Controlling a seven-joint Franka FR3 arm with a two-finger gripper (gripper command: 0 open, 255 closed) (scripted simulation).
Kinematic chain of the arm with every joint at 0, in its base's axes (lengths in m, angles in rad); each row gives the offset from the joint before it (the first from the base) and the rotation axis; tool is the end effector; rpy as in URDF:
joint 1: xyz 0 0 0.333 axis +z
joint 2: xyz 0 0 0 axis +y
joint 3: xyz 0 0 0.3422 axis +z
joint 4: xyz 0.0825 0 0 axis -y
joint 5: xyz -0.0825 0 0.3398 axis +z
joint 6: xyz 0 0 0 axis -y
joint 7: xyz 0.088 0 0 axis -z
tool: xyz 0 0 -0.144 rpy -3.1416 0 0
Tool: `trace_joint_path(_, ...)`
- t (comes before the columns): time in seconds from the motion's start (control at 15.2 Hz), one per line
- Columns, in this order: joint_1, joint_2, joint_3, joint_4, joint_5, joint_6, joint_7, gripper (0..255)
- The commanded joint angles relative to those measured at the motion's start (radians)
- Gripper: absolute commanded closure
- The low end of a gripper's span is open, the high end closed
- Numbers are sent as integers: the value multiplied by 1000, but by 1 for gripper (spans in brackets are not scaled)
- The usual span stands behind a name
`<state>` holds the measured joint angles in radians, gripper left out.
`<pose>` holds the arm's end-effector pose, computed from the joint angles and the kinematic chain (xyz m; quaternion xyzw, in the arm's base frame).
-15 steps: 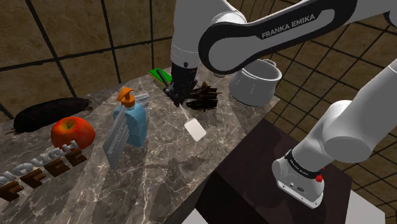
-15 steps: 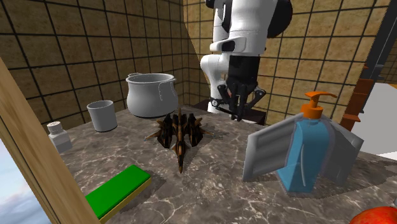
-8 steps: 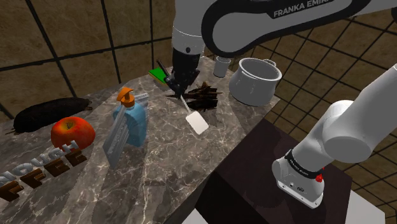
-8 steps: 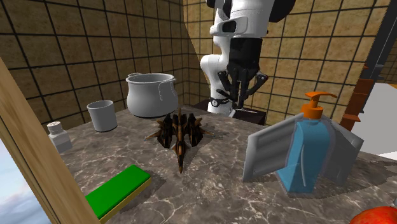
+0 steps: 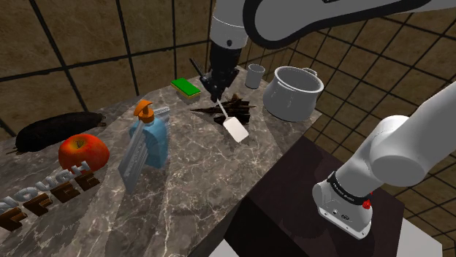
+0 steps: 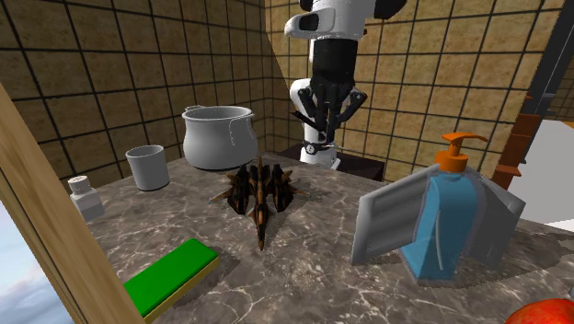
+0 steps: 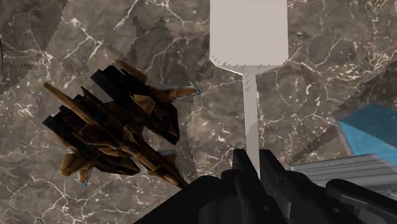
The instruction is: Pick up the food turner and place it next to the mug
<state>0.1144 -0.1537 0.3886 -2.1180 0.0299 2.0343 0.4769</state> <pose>0.4109 0.2371 0.4865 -0.9994 -0.0055 -0.0333 0.0002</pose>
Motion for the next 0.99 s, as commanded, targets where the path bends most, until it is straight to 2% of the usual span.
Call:
trace_joint_path(0.0,-17,-48,-33,-46,17,1,-60,255)
trace_joint_path(0.46,-74,-150,-153,-154,30,6,-246,255)
trace_joint_path(0.92,-140,-199,-276,-208,9,7,-425,255)
